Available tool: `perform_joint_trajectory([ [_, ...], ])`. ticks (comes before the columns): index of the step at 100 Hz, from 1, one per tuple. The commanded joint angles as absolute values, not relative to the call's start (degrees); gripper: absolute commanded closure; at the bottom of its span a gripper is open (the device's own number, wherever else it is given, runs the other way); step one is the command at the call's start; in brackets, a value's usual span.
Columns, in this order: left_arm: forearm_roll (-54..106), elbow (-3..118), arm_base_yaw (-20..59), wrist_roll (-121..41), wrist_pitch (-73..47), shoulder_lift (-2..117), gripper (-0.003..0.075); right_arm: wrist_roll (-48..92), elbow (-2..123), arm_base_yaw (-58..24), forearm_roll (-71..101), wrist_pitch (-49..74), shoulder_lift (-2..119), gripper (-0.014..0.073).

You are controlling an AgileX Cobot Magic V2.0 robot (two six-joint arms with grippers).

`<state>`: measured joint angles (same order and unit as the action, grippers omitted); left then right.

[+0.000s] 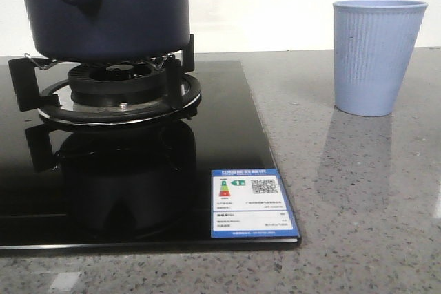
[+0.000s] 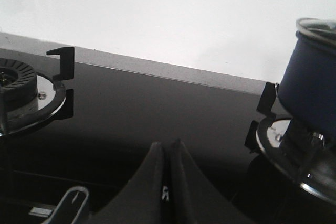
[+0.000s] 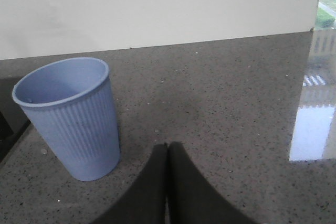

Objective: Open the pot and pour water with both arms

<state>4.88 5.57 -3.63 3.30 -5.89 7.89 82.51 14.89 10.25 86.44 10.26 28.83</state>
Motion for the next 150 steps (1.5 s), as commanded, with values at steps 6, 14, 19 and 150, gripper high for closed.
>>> perform_joint_trajectory([
  [6,2.2,1.3,-3.1,4.9,-1.1,0.4,0.0739,83.0,16.5,10.2,87.5,9.9,28.6,0.0667],
  [14,2.3,-1.7,-3.1,5.0,-0.4,-1.9,0.0739,83.0,16.5,10.2,87.5,9.9,28.6,0.0667],
  [19,2.3,-2.1,-3.1,5.3,-2.3,-1.8,0.0739,83.0,16.5,10.2,87.5,9.9,28.6,0.0667],
  [150,3.7,-2.0,-3.1,5.3,-3.3,-1.8,0.0739,83.0,16.5,9.3,89.2,9.3,28.6,0.0667],
])
